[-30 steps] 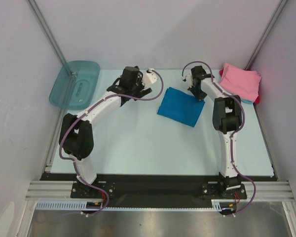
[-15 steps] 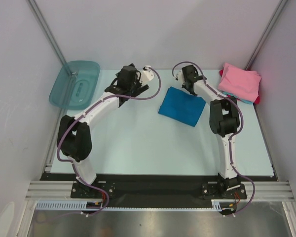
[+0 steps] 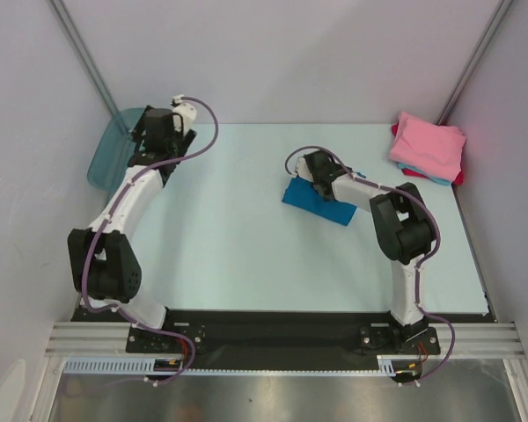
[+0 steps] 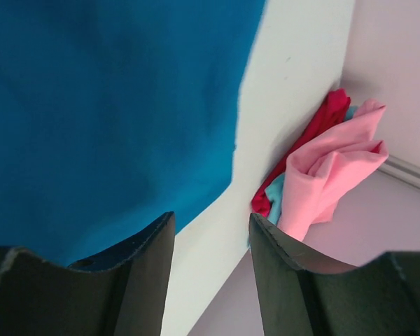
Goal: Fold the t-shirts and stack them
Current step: Fold the tshirt
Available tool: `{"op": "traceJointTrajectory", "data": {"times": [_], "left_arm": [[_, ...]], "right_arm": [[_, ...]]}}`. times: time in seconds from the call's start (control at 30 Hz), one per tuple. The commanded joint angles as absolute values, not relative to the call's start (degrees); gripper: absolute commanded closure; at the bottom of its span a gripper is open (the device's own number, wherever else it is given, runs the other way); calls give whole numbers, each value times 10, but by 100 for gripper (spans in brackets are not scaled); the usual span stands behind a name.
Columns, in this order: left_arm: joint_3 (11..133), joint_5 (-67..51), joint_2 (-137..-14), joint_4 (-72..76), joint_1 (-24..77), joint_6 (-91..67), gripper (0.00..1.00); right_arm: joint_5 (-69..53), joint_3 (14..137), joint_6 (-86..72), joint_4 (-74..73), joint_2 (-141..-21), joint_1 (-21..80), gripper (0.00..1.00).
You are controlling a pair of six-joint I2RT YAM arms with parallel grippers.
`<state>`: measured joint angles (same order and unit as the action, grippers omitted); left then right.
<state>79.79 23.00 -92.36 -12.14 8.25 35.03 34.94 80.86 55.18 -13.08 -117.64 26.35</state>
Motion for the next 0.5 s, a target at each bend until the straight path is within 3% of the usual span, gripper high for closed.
{"op": "traceJointTrajectory", "data": {"times": [0.0,0.23,0.47], "left_arm": [[775,239,-880,-132,57,321,0],[768,230,-849,-131,28,347,0],[765,232,-824,-127,24,360,0]], "right_arm": [[369,783,542,-113,-1135,286,48],[357,724,486,-159,-1119,339,48],[348,695,414,-156,-1218,339,47]]}}
